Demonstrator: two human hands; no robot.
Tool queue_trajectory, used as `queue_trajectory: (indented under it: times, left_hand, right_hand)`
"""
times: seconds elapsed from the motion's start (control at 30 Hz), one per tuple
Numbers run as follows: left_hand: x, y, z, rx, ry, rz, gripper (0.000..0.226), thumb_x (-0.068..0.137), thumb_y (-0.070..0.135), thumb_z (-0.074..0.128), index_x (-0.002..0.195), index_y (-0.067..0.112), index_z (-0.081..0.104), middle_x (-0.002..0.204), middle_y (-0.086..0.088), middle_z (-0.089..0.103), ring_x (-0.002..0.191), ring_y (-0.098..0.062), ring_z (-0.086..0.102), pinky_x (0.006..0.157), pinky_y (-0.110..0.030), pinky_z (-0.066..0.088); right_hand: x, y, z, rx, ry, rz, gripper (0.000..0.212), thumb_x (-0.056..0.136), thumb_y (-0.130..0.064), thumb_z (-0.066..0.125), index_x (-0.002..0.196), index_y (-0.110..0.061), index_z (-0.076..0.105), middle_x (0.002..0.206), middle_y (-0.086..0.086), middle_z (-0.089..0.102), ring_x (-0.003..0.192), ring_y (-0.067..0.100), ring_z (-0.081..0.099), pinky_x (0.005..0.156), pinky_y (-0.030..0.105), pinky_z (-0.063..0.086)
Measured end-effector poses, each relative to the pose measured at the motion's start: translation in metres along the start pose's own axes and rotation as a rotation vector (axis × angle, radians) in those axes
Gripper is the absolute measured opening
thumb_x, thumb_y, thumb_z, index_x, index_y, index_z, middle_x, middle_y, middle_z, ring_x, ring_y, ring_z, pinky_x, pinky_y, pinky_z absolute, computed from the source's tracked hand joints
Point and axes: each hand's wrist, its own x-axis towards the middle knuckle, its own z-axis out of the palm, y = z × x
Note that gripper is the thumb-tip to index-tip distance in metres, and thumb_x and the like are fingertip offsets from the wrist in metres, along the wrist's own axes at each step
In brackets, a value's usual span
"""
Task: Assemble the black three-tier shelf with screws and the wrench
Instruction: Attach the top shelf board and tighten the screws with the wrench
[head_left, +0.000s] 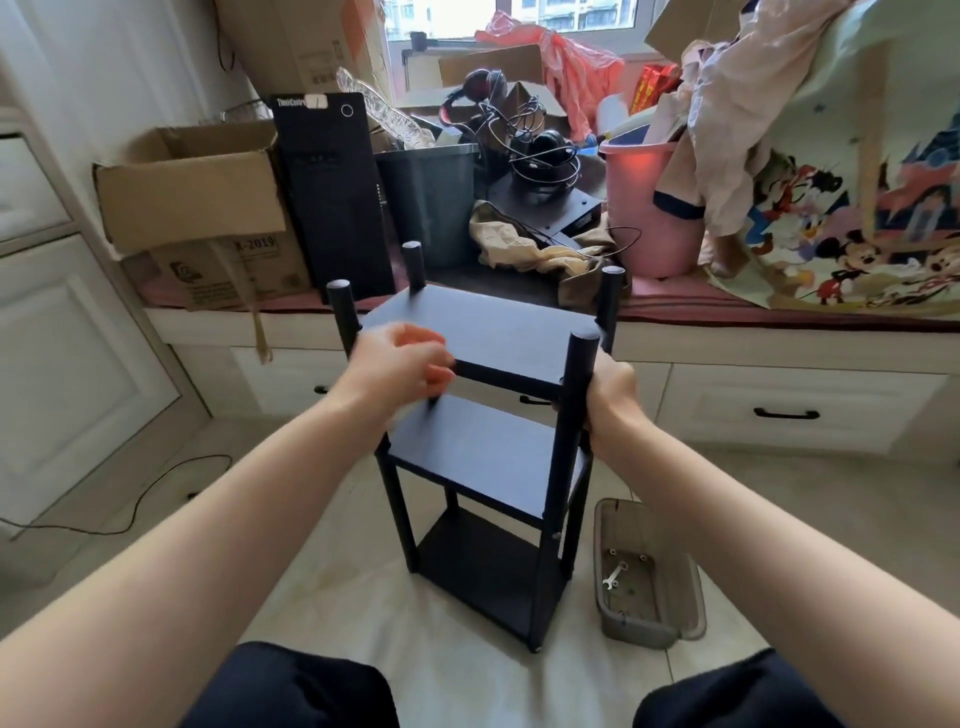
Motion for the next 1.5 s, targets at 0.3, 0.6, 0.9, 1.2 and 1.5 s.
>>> queue_trajectory:
  times: [0.3,0.6,0.9,1.2,1.5]
  left_hand:
    - [-0.019,-0.049,0.039,0.252,-0.541,-0.057,0.051,0.082,0.038,0.081,0.128,0.029,0.063,0.118,0.014,0.071,0.110,-0.001,0.066,0.095,-0.022,0.053]
    - [-0.018,-0.070,0.083,0.037,-0.296,0.223,0.012,0.086,0.028,0.079,0.087,0.038,0.072,0.089,0.019,0.076,0.088,0.005,0.070,0.069,-0.008,0.052]
    - [-0.027,-0.080,0.097,0.047,-0.127,0.267,0.007,0.088,0.029,0.076,0.094,0.029,0.072,0.093,0.007,0.077,0.091,-0.008,0.073,0.091,-0.040,0.059]
    - [-0.029,-0.083,0.096,0.077,-0.021,0.258,0.014,0.087,0.031,0.077,0.099,0.022,0.076,0.091,0.007,0.077,0.090,-0.009,0.073,0.090,-0.040,0.059]
    - [-0.015,-0.079,0.060,0.029,-0.161,0.115,0.052,0.074,0.041,0.087,0.111,0.031,0.052,0.098,0.016,0.074,0.095,-0.003,0.071,0.084,-0.038,0.062]
  right_hand:
    - [-0.016,0.006,-0.024,-0.088,-0.304,-0.025,0.036,0.101,-0.039,0.046,0.107,-0.008,0.063,0.089,0.006,0.073,0.082,0.021,0.072,0.076,0.038,0.054]
    - [-0.023,0.000,-0.025,0.056,-0.345,0.038,0.039,0.100,-0.029,0.050,0.115,0.004,0.064,0.097,0.022,0.071,0.093,0.037,0.072,0.090,0.051,0.056]
    - [-0.018,-0.005,-0.030,0.086,-0.441,0.071,0.034,0.102,-0.024,0.044,0.090,0.003,0.062,0.078,0.018,0.073,0.073,0.032,0.073,0.073,0.039,0.055]
    - [-0.022,-0.003,-0.023,0.043,-0.395,0.052,0.043,0.104,-0.027,0.042,0.118,0.011,0.058,0.099,0.025,0.073,0.087,0.034,0.074,0.074,0.037,0.056]
    - [-0.015,0.001,-0.028,0.015,-0.482,0.154,0.035,0.101,-0.035,0.052,0.107,-0.004,0.065,0.101,0.013,0.076,0.097,0.026,0.073,0.088,0.041,0.055]
